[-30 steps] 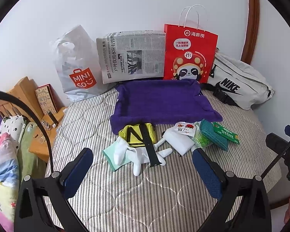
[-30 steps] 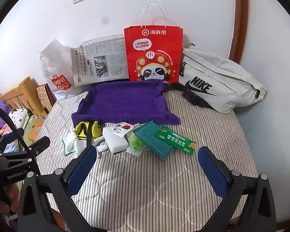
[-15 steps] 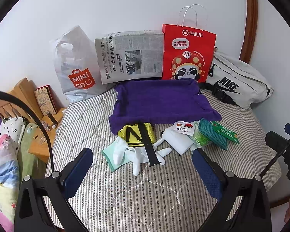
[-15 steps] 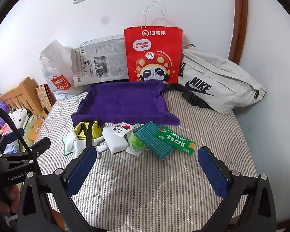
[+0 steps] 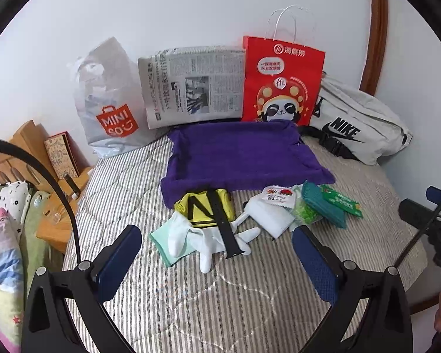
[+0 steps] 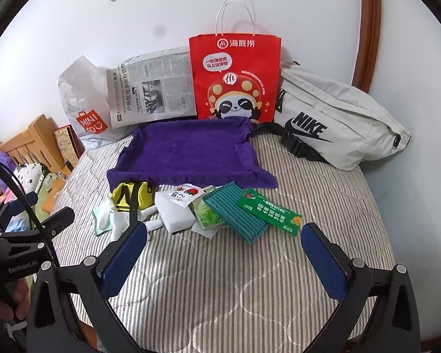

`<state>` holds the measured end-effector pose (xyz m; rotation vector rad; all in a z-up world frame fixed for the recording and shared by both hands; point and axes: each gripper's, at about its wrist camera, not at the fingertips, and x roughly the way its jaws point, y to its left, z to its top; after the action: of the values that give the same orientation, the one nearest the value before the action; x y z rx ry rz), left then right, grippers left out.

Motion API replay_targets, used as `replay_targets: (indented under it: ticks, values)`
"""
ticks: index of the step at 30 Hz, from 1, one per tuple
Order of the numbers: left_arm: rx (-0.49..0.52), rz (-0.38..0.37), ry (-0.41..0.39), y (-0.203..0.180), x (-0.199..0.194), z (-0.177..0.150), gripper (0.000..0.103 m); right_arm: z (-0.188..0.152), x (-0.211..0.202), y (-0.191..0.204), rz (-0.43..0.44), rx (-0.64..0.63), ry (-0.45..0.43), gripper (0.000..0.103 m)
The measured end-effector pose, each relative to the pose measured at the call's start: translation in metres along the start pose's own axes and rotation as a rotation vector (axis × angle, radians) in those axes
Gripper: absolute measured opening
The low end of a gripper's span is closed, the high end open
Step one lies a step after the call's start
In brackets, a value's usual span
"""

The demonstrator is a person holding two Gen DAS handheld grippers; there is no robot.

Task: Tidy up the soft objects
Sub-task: 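Lower the left tool and grasp the white gloves with mint cloth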

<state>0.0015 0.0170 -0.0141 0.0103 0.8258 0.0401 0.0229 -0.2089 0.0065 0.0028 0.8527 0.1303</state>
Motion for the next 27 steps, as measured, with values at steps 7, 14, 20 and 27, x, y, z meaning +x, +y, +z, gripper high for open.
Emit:
replay_targets:
  ticks: [7, 14, 20, 27]
  values:
    - [-0.077, 0.001, 0.081, 0.035, 0.044, -0.011, 0.101, -0.005, 0.021, -0.003, 0.006, 0.003, 0.043, 0.103]
    - [-0.074, 0.031, 0.133, 0.058, 0.089, -0.026, 0.094, -0.009, 0.048, -0.008, 0.020, 0.016, 0.097, 0.103]
    - [-0.071, 0.002, 0.177, 0.065, 0.131, -0.039, 0.093, -0.016, 0.077, -0.010, 0.010, 0.009, 0.157, 0.103]
    - [-0.012, -0.051, 0.190, 0.055, 0.168, -0.040, 0.094, -0.022, 0.104, -0.013, -0.002, 0.000, 0.217, 0.103]
